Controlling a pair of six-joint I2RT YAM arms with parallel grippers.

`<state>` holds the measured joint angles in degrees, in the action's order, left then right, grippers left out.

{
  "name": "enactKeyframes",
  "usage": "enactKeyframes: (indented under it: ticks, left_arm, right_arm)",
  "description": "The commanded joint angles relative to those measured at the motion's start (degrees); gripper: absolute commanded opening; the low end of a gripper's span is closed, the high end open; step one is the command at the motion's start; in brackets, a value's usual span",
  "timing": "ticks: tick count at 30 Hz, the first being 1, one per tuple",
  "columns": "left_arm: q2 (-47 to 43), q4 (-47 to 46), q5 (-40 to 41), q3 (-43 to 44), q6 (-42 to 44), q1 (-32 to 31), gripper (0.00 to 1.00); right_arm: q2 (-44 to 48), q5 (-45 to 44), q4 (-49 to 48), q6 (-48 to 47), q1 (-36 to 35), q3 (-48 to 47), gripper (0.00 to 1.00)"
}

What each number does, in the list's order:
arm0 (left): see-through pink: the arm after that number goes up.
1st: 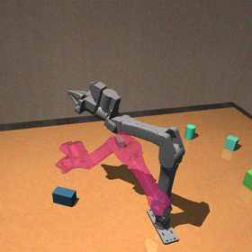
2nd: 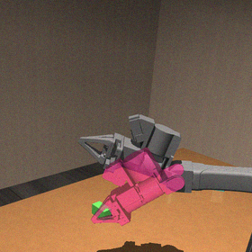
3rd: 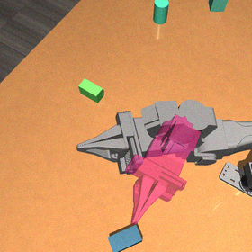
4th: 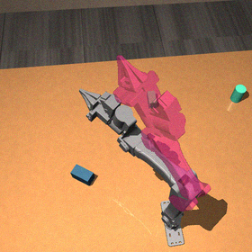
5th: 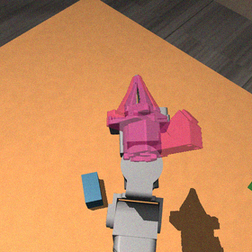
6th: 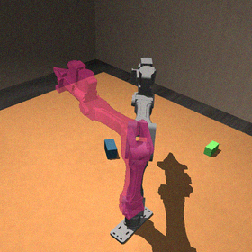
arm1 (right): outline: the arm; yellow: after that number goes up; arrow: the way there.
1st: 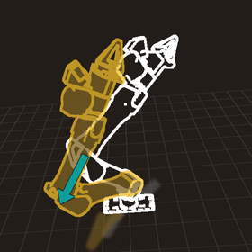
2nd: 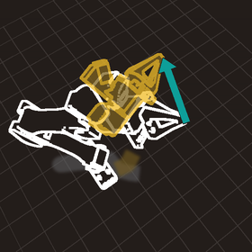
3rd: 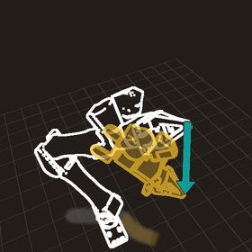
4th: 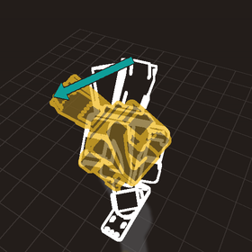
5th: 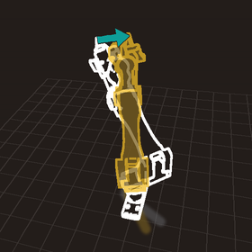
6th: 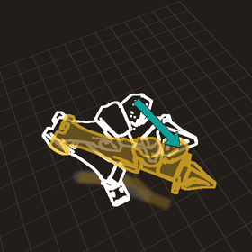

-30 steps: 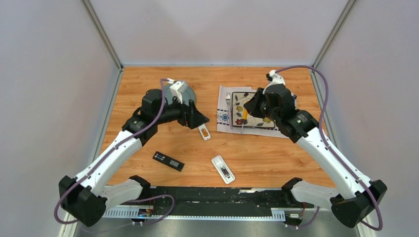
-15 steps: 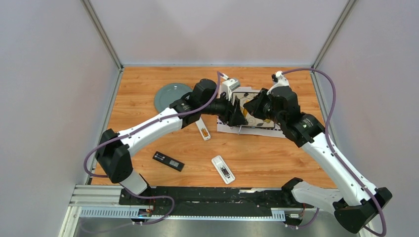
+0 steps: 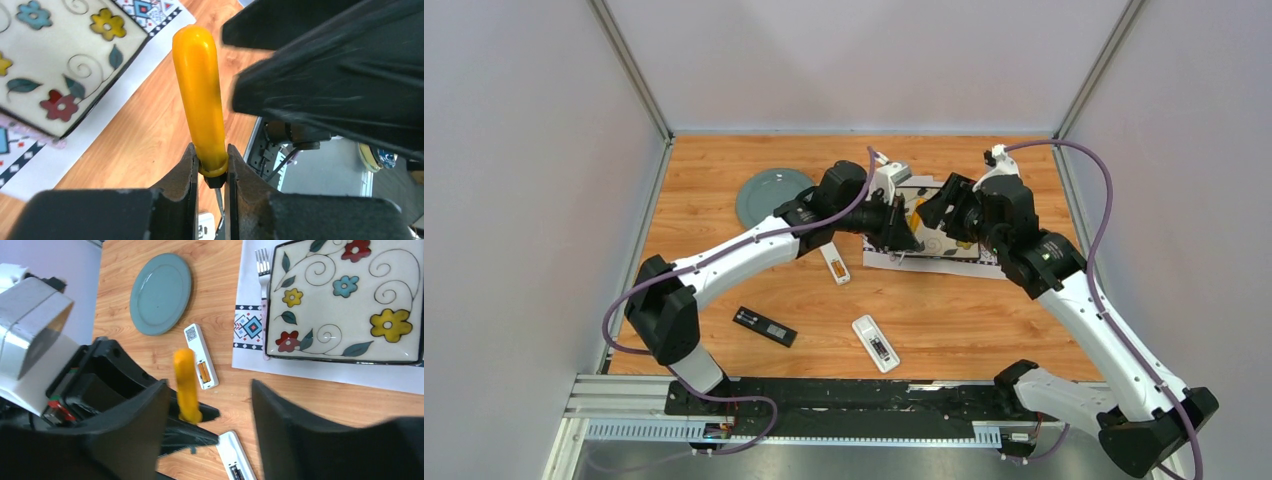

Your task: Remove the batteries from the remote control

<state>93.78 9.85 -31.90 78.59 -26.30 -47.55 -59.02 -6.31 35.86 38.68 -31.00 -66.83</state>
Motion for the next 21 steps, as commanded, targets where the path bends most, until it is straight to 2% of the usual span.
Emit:
enactKeyframes:
  ticks: [1,2,3,6,8,12,18,21]
  left_arm:
    - [-4.74,-0.35,-0.18,-3.43,-0.5,5.25,0.0]
    - [-6.14,-0.35,-0.35,-4.31,-1.02,6.23,0.0]
    - [-6.93,-0.35,-0.44,-6.23,-1.29,7.29,0.0]
    - [-10.88,-0.36,-1.06,-9.75,-1.47,11.15,0.0]
    - [-14.04,0.26,-1.32,-11.08,-0.95,13.35,0.0]
    - [-18.97,1.84,-3.6,-12.4,1.6,15.29,0.0]
    - [-24.08,1.06,-12.65,-12.23,4.07,15.29,0.0]
    - [-25.22,-1.66,-17.92,-12.4,3.98,15.38,0.0]
  right_arm:
    - [1.19,0.94,-1.75,-2.37,3.04,1.08,0.74]
    - [1.28,1.29,-1.67,-2.9,3.58,1.17,0.79]
    - [1.45,2.78,-1.84,-3.69,4.71,1.26,0.89]
    - [1.89,8.03,-3.5,-5.44,6.65,1.7,0.99]
    - [2.07,12.35,-5.61,-6.15,8.58,2.66,1.0]
    - [1.63,27.44,-14.64,-6.86,10.0,3.9,1.0]
    - [-2.32,48.54,-32.21,-1.86,9.82,5.57,1.0]
    - [-4.25,53.57,-39.16,1.05,8.77,5.22,1.0]
